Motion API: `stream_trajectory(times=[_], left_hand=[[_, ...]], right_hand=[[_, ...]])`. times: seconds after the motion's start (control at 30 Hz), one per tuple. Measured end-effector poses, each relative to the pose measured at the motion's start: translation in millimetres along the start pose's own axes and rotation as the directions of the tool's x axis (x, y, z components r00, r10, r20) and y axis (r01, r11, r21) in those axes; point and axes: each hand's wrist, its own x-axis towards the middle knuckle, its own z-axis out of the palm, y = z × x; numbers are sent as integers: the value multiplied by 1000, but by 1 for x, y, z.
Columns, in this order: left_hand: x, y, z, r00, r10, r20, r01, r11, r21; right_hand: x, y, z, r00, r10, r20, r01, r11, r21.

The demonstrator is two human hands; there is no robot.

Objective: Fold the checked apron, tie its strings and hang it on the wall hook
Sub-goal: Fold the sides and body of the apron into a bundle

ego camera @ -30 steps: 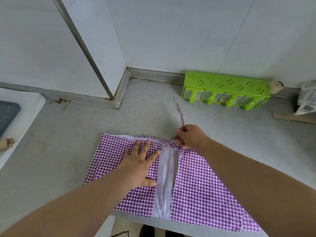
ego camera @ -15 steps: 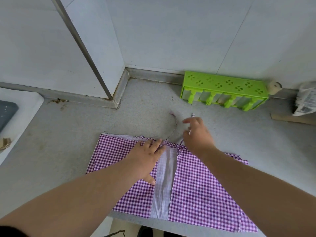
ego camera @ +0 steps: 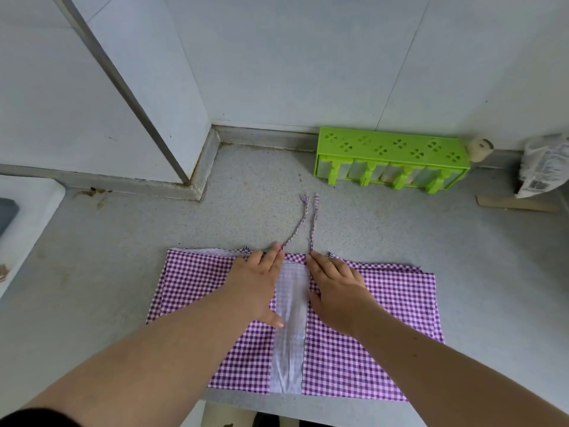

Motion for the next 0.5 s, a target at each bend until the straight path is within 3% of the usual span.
stream_trajectory(times=[0.13,0.2,0.33,0.4,0.5], left_hand=[[-1,2,-3,1000,-1,-6,1,1000,-11],[-4,3,-3,996,22,-87,-26,999,-35],[-10,13,4,931,238,-278,-233,971,51],[-9,24,10,925,303,-228,-291,953,85],[-4,35,17,956,276,-102,-274,961,33]], right_hand=[[2,3,1,1000,1,14,-1,1000,20],[3,2,3,1000,-1,-28,1,1000,29],[-5,1,17,988,-5,-153,25,991,128],[-9,4,25,989,-14,-148,41,982,182],[-12,7,22,982,3,-186,49,960,274]])
